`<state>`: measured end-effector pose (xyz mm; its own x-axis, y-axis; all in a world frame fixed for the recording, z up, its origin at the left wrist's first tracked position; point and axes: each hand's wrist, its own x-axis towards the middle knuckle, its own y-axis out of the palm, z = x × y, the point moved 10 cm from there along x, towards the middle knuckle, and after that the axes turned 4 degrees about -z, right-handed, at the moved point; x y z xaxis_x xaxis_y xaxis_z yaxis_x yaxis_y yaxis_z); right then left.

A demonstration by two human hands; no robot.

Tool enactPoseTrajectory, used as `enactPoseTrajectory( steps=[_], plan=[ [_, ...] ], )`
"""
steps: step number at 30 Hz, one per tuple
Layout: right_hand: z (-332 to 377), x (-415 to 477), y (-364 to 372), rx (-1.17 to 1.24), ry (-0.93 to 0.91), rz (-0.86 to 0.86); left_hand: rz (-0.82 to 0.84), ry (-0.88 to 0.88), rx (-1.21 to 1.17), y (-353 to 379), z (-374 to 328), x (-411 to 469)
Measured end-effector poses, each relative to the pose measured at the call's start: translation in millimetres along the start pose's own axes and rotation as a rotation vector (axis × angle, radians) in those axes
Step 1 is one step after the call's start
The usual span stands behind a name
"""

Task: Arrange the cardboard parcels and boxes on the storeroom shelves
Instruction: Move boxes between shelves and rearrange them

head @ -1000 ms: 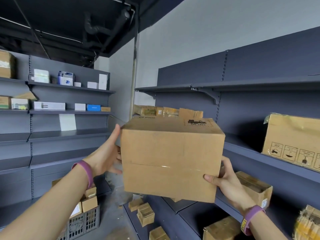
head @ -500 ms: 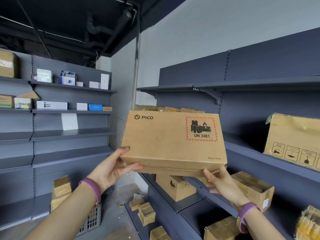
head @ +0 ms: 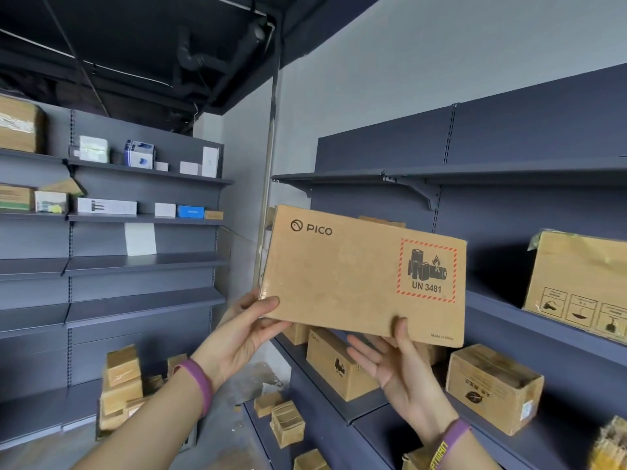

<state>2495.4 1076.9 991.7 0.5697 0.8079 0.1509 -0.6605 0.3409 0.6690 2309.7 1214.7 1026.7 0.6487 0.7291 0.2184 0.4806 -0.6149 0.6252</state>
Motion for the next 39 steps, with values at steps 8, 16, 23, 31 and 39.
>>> enactPoseTrajectory(
  steps=[8,16,23,31,39],
  plan=[
    [9.7,4.4,-0.5,0.169,-0.066,-0.049,0.016,0.028,0.316,5.0,18.4,-7.2],
    [21.3,5.9,-13.1,0.254,-0.099,-0.106,-0.056,0.158,0.342,9.3,3.4,-7.2],
    [19.7,8.3,-16.6,0.182,-0.069,-0.096,-0.199,-0.091,-0.022,-17.7,11.7,9.8],
    [15.8,14.2,-19.3,0.098,-0.026,-0.167,-0.314,-0.078,-0.212,-17.9,24.4,5.2],
    [1.4,2.7,16.0,-0.010,-0.096,0.100,-0.422,0.138,-0.121,-19.1,18.8,14.5]
  ],
)
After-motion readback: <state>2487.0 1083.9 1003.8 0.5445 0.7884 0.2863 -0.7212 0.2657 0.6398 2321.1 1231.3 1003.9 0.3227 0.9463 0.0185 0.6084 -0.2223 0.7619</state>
